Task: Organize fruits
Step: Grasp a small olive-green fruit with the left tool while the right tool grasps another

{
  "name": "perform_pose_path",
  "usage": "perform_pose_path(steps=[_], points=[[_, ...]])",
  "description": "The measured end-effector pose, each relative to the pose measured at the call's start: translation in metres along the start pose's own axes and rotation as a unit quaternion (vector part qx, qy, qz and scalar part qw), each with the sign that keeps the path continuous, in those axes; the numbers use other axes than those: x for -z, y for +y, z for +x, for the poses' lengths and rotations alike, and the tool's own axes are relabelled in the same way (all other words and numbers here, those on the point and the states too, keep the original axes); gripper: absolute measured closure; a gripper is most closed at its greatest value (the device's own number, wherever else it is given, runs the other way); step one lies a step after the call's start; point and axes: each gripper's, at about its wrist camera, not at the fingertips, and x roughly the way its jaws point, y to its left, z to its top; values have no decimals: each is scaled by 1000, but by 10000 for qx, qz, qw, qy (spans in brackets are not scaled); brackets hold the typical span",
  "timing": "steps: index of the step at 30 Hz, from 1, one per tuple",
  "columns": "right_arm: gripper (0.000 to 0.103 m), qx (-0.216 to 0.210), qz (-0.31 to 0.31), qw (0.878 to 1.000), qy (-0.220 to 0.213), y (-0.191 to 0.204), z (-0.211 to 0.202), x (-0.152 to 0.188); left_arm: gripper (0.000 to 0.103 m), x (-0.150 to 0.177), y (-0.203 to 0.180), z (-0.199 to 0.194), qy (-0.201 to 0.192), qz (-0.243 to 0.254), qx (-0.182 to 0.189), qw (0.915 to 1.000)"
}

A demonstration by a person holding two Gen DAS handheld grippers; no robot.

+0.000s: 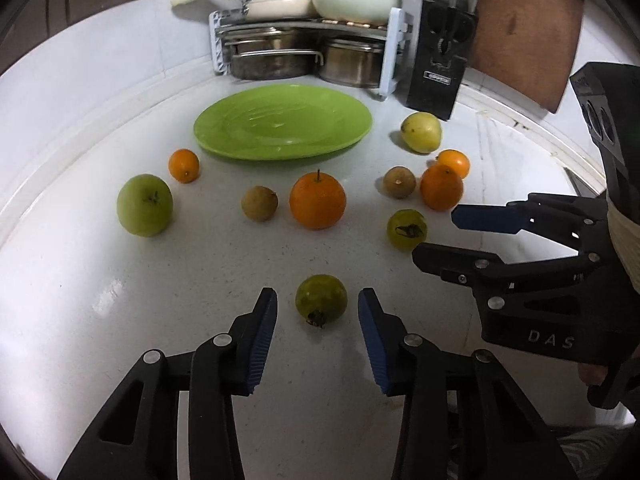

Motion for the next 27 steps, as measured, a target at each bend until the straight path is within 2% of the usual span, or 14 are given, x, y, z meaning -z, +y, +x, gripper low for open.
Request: perform_pose_path(steps=[12,19,21,27], points=[[59,-309,-136,9994,125,-3,17,-8,74,-3,3,12,211,-224,29,9995],[65,-354,-133,9992,114,-2,21,-13,74,-4,5,14,230,-285,63,9993],[72,-364,-138,9991,143,-2,22,-14,74,-5,6,14,231,-309,40,9992],[72,-361,-150,9992,128,0,21,-14,74,-6,9,12,169,-333,47,9993]])
